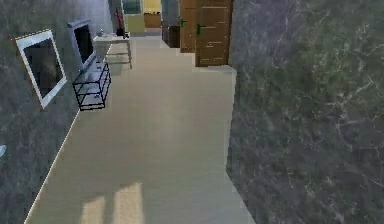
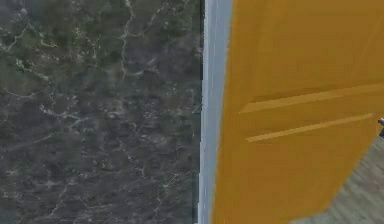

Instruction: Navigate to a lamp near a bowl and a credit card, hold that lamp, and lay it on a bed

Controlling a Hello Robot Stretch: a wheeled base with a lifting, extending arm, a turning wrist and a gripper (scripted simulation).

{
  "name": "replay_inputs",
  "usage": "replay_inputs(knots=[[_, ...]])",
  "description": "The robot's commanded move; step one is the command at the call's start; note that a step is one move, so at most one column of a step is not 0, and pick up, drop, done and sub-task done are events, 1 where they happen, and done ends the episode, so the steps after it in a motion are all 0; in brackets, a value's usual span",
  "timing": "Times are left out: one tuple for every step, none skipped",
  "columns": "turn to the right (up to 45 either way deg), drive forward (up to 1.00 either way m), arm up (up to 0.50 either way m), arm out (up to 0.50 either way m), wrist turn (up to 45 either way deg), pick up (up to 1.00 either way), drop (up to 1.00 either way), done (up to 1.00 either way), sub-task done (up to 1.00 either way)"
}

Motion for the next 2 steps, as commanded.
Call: replay_inputs(knots=[[-18.0,0.00,0.00,0.00,0.0,0.00,0.00,0.00,0.00],[0.0,1.00,0.00,0.00,0.0,0.00,0.00,0.00,0.00]])
